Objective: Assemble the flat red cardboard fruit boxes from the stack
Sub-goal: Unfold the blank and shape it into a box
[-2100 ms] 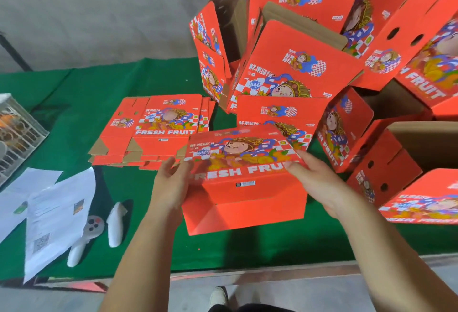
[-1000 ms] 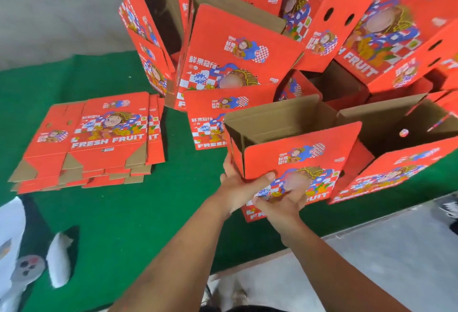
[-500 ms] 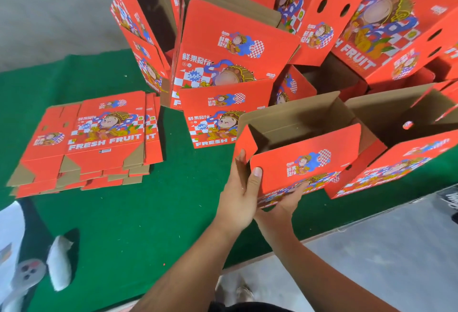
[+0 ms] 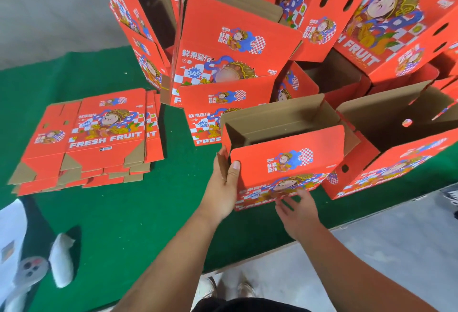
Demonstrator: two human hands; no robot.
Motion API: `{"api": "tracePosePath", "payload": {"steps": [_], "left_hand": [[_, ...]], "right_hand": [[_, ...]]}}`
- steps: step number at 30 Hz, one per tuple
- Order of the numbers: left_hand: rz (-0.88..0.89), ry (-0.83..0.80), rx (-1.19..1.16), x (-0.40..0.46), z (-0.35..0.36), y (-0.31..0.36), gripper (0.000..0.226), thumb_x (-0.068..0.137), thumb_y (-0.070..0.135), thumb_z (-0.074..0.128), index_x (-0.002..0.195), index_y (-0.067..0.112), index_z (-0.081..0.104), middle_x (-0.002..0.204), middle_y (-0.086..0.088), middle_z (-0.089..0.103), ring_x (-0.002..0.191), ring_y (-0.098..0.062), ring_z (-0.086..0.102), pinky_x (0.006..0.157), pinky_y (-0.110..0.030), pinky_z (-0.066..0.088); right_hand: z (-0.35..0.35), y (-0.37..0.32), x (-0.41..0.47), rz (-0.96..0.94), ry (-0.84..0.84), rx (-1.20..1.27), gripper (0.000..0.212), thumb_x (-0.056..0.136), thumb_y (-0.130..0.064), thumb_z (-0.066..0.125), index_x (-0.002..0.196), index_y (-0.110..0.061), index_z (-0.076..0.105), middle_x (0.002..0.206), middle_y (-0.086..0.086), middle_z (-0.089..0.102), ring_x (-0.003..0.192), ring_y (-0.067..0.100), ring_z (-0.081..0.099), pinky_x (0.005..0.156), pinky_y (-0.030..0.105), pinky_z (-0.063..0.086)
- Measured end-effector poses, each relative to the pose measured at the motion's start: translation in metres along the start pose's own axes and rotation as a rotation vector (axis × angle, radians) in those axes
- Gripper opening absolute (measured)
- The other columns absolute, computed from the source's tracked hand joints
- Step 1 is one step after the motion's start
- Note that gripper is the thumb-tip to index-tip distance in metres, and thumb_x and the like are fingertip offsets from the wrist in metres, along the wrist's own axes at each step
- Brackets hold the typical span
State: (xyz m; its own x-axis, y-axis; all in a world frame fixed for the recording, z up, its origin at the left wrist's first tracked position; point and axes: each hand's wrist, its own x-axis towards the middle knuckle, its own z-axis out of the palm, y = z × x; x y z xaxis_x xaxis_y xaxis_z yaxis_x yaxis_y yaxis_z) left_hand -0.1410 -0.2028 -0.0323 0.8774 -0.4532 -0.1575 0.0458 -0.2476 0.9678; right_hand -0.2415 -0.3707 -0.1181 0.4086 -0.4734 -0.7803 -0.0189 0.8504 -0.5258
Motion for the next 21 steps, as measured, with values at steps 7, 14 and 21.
{"api": "tracePosePath", "payload": {"steps": [7, 14, 21], "left_hand": [[-0.058, 0.001, -0.158, 0.003, -0.001, 0.003, 0.06, 0.094, 0.056, 0.05, 0.149, 0.047, 0.03, 0.157, 0.007, 0.048, 0.144, -0.024, 0.048, 0.117, -0.063, 0.037], [-0.065, -0.003, -0.174, -0.002, 0.005, 0.006, 0.051, 0.098, 0.053, 0.051, 0.146, 0.05, 0.034, 0.152, 0.007, 0.053, 0.138, -0.019, 0.055, 0.114, -0.058, 0.043], [-0.069, -0.035, -0.179, 0.0, 0.023, 0.013, 0.046, 0.106, 0.046, 0.048, 0.149, 0.049, 0.031, 0.149, 0.01, 0.055, 0.132, -0.018, 0.06, 0.111, -0.057, 0.047]], "right_hand": [[-0.011, -0.058, 0.023, -0.043, 0.198, 0.413, 0.036, 0.09, -0.042, 0.056, 0.113, -0.022, 0.074, 0.125, 0.003, 0.068, 0.114, 0.023, 0.068, 0.101, 0.039, 0.056], [-0.03, -0.067, 0.041, -0.049, 0.221, 0.671, 0.052, 0.094, -0.053, 0.043, 0.121, -0.018, 0.07, 0.118, 0.006, 0.073, 0.102, 0.022, 0.07, 0.092, 0.038, 0.056], [-0.037, -0.087, 0.052, -0.049, 0.233, 0.587, 0.059, 0.077, -0.069, 0.06, 0.119, -0.029, 0.071, 0.11, -0.006, 0.074, 0.096, 0.014, 0.067, 0.09, 0.025, 0.051]]}}
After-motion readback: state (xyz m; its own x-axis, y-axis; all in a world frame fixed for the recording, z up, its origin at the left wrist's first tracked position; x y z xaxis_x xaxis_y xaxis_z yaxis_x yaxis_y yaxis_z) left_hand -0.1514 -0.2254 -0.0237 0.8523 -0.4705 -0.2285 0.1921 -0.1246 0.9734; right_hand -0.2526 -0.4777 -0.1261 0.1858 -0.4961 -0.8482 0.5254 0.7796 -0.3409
